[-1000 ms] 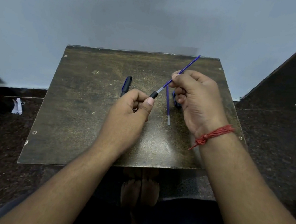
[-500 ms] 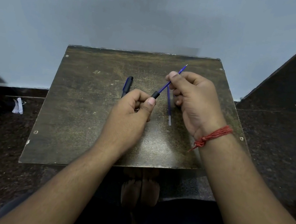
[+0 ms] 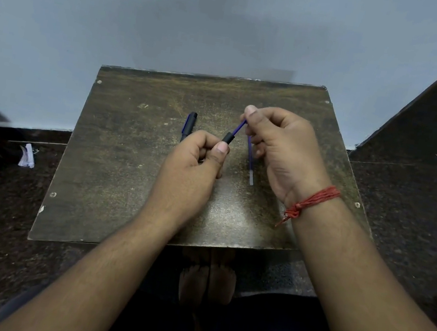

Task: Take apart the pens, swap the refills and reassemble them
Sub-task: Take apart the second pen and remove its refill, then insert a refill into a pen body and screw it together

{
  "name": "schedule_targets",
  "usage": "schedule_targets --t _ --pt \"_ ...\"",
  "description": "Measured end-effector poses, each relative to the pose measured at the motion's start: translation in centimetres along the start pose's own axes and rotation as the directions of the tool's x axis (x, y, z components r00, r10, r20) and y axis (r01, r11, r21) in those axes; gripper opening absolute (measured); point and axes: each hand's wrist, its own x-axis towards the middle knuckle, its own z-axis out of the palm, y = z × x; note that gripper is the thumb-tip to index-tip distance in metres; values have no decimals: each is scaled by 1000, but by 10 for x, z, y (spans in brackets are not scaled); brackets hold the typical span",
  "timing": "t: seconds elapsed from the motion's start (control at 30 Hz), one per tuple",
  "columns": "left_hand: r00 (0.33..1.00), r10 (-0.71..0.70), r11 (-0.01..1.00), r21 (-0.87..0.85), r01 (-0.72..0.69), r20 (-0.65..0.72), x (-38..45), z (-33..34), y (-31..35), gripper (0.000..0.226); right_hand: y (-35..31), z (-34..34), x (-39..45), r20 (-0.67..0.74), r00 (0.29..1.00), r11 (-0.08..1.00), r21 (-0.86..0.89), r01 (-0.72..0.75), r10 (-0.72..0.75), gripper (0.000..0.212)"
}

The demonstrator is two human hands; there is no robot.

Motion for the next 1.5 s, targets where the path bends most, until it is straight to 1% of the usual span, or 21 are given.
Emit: schedule_targets --t 0.13,0.23,0.3,0.33,0.37,0.43,0.5,0.57,0.6,0.7,0.77,0.83,0.93,1.03,1.13,1.27,1.37,1.4,1.43,1.47,1.5 --pt "1000 -7 1000 -7 7 -6 0 1 0 25 1 1 0 8 1000 1000 -17 16 -15 16" --pt "1000 -11 1000 -21 10 -8 2 1 0 26 0 0 0 12 1000 998 -51 19 -19 21" --pt "1000 -13 1000 -23 12 -9 3 1 -1 26 -1 -4 1 -29 997 988 -144 61 -66 28" --pt "1000 -15 1000 -27 15 -10 3 0 -2 25 -1 -7 2 -68 991 964 -250 92 -112 29" --pt "1000 -18 999 -33 18 -11 4 -1 -3 25 -2 -13 4 -109 979 917 -382 118 -171 27" --pt "1000 -17 999 -35 16 -14 5 -3 -4 24 -6 -24 6 -145 952 771 -625 123 -269 18" --pt "1000 -11 999 -38 10 -22 5 -4 -5 24 -7 -32 8 -102 949 607 -787 105 -297 13" --pt "1000 -9 999 -40 8 -26 6 -4 -5 24 -5 -34 8 -48 961 472 -877 90 -272 11" --pt "1000 -9 999 -39 8 -27 6 -3 -5 23 -4 -33 8 -32 966 422 -903 83 -258 13" --pt "1000 -8 1000 -29 7 -28 5 -3 -5 22 0 -26 8 -14 974 319 -946 60 -226 22" --pt "1000 -7 999 -34 6 -30 6 -4 -5 22 2 -22 8 -8 976 278 -959 54 -217 24" --pt "1000 -9 999 -40 8 -29 6 -4 -4 21 2 -21 9 -16 976 266 -963 44 -218 24" --pt "1000 -8 999 -39 7 -30 6 -5 -4 20 0 -27 9 -52 967 288 -957 22 -249 21" --pt "999 -5 999 -37 3 -35 6 -5 -4 24 -3 -37 10 -91 969 307 -952 -16 -231 18" --pt "999 -6 999 -40 5 -31 6 -5 -3 24 -4 -41 10 -102 976 288 -957 -43 -194 18" --pt "999 -6 1000 -31 5 -33 5 -4 -3 24 -3 -38 10 -81 988 249 -967 -46 -134 22" --pt "999 -10 999 -32 9 -37 5 -4 -2 24 -3 -37 11 -79 990 210 -976 -53 -119 23" --pt "999 -12 999 -34 11 -36 4 -4 -2 25 -3 -37 12 -77 989 221 -974 -47 -129 22" --pt "999 -15 999 -37 13 -35 4 -5 -2 25 -4 -37 12 -82 985 273 -961 -37 -155 21" --pt "999 -17 999 -38 16 -34 4 -5 -2 25 -5 -38 12 -104 977 375 -927 -26 -189 19" --pt "999 -20 999 -37 18 -35 4 -5 -2 25 -6 -38 12 -145 965 510 -860 -13 -221 17"
